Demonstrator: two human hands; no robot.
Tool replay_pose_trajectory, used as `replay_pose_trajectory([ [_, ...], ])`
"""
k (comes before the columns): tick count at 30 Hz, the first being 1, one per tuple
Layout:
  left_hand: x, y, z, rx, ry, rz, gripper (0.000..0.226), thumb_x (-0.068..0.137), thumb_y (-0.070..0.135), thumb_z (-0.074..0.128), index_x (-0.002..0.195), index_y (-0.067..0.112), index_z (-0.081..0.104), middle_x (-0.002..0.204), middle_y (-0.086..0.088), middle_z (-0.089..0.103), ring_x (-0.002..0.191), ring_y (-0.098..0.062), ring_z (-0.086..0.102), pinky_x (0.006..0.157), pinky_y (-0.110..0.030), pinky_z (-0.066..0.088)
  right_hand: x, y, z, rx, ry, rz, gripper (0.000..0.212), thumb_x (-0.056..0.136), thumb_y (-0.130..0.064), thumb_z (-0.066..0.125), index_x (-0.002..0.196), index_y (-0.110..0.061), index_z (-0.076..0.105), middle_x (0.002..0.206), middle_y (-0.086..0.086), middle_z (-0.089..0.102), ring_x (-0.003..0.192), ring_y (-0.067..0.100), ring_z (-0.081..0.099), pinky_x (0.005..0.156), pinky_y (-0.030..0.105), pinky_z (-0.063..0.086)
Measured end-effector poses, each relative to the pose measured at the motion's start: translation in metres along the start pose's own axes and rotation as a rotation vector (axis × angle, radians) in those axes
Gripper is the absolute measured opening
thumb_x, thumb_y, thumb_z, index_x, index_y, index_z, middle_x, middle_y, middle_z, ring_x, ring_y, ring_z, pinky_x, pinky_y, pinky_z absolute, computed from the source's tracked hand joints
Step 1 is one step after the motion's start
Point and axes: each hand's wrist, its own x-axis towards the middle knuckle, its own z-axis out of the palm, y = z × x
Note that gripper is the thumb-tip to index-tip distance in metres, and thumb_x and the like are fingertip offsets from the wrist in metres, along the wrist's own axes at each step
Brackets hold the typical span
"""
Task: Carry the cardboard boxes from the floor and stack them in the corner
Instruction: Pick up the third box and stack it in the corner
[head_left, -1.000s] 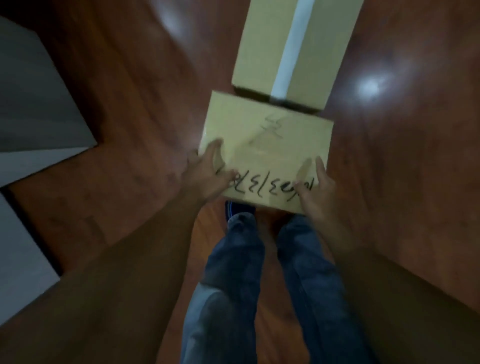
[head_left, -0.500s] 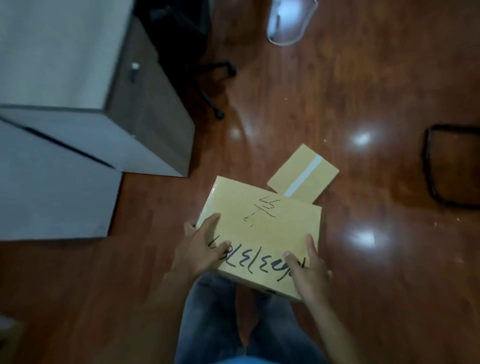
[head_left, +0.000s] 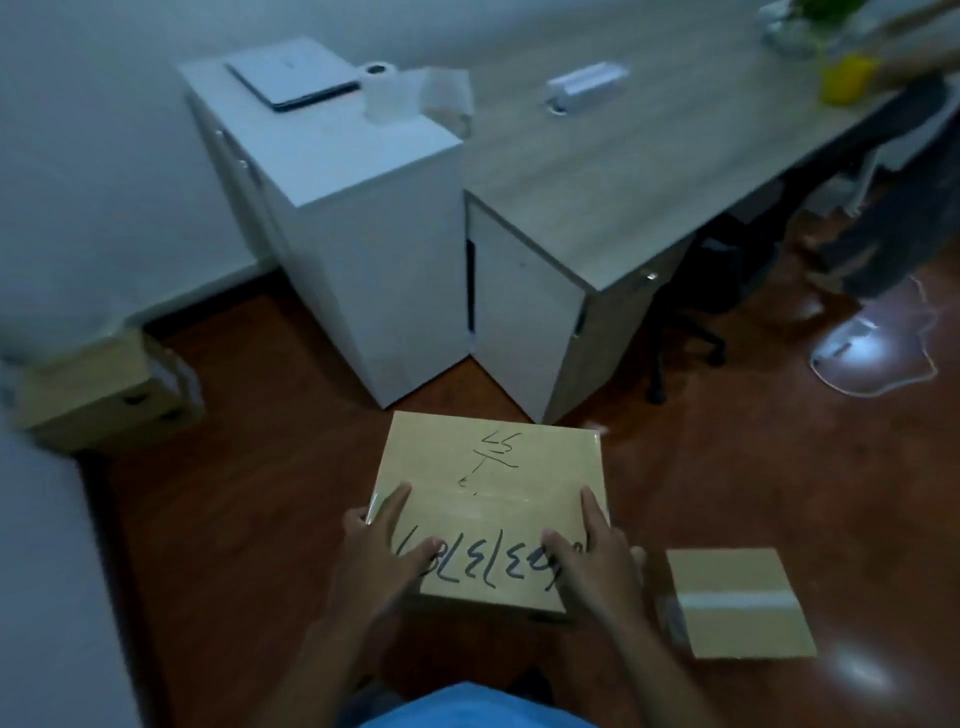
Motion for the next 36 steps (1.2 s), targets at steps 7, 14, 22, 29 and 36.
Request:
replay_pose_trajectory([
  [7,-0.005,-0.11,-0.122,-0.038,0.206,-0.202,0.082,0.078,0.066,0.064,0.149,0.046,0.026,0.149,-0.008,0.024,0.127,-0.026,0.048,0.097,-0.037,0.046,-0.004,-0.139,0.118,-0.128,-0.228,-0.2,0.079,0.081,-0.063,0.054,0.151,-0.048,0.02,0.149,-0.003,0.047,0.136,0.031,0.038,0.11,0.052,0.021],
  [14,0.012,-0.22,-0.241,-0.091,0.331,-0.276,0.083,0.075,0.071,0.061,0.146,0.05,0.025,0.143,-0.006,0.029,0.12,-0.024,0.051,0.091,-0.038,0.053,-0.037,-0.266,0.234,-0.152,-0.332,-0.346,0.072,0.087,-0.051,0.058,0.15,-0.046,0.023,0.143,0.005,0.051,0.131,0.034,0.03,0.106,0.05,0.032],
  [22,0.099,-0.268,-0.321,-0.127,0.392,-0.342,0.082,0.077,0.067,0.063,0.147,0.046,0.027,0.144,-0.006,0.028,0.121,-0.024,0.051,0.092,-0.035,0.053,0.017,-0.388,0.328,-0.239,-0.396,-0.405,0.071,0.087,-0.056,0.054,0.151,-0.044,0.024,0.141,0.008,0.053,0.13,0.036,0.032,0.102,0.048,0.034],
  [29,0.194,-0.271,-0.406,-0.159,0.544,-0.477,0.078,0.077,0.056,0.071,0.145,0.036,0.038,0.133,-0.013,0.043,0.114,-0.027,0.055,0.087,-0.029,0.048,0.096,-0.553,0.393,-0.272,-0.617,-0.46,0.084,0.07,-0.076,0.046,0.147,-0.049,0.028,0.148,0.003,0.049,0.137,0.035,0.038,0.111,0.054,0.032],
  [36,0.282,-0.301,-0.495,-0.191,0.615,-0.548,0.076,0.077,0.057,0.07,0.141,0.038,0.034,0.137,-0.012,0.034,0.117,-0.033,0.053,0.086,-0.04,0.053,0.131,-0.677,0.46,-0.345,-0.644,-0.573,0.09,0.067,-0.079,0.05,0.148,-0.049,0.024,0.149,0.001,0.048,0.135,0.034,0.04,0.108,0.054,0.035],
])
